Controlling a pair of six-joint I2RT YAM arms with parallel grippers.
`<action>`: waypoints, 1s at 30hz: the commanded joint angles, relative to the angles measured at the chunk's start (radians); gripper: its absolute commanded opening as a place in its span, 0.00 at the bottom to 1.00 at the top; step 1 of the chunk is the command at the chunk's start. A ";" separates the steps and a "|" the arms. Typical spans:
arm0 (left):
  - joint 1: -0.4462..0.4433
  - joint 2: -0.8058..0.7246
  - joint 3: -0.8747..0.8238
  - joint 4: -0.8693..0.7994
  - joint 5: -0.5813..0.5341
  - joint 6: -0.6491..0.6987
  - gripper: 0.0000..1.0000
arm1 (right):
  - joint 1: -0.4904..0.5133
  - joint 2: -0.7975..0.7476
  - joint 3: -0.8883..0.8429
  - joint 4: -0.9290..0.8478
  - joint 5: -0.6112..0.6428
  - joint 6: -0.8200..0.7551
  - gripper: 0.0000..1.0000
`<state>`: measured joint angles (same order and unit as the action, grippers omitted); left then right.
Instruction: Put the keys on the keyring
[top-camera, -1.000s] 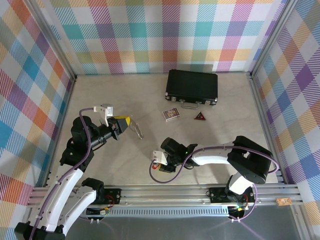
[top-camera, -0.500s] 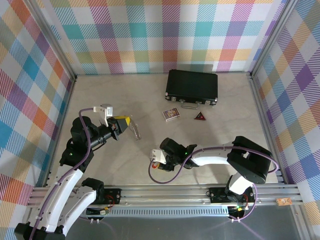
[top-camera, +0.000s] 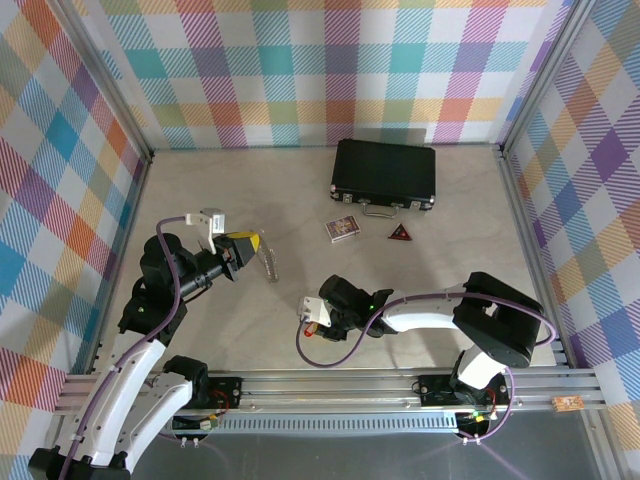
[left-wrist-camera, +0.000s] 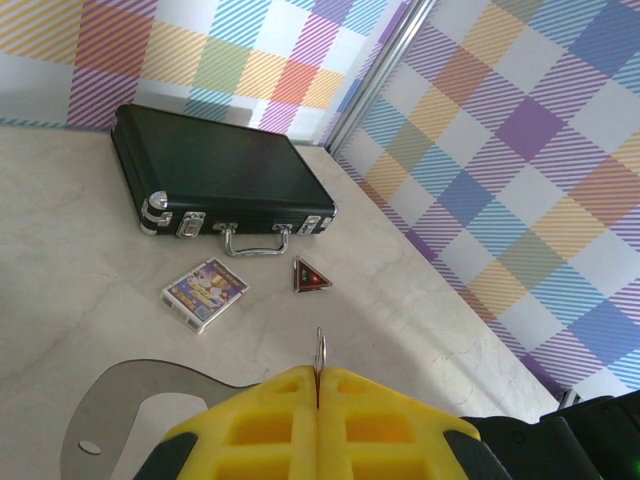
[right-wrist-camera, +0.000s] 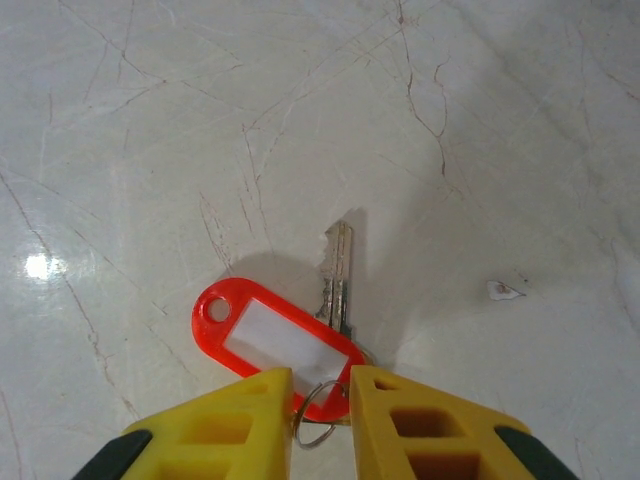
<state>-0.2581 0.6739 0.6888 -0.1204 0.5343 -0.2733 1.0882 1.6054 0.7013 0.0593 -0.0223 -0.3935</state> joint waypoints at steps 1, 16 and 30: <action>0.019 -0.012 -0.006 0.062 0.024 -0.014 0.00 | 0.007 -0.022 -0.009 -0.014 -0.001 0.018 0.19; 0.019 -0.013 0.000 0.059 0.024 -0.011 0.00 | 0.008 -0.075 -0.018 -0.049 0.026 0.008 0.00; 0.019 -0.003 -0.006 0.086 0.038 -0.035 0.00 | 0.015 -0.043 0.229 -0.486 0.065 0.206 0.00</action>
<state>-0.2581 0.6739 0.6888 -0.1146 0.5365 -0.2771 1.0904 1.5356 0.8406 -0.2539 0.0219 -0.2993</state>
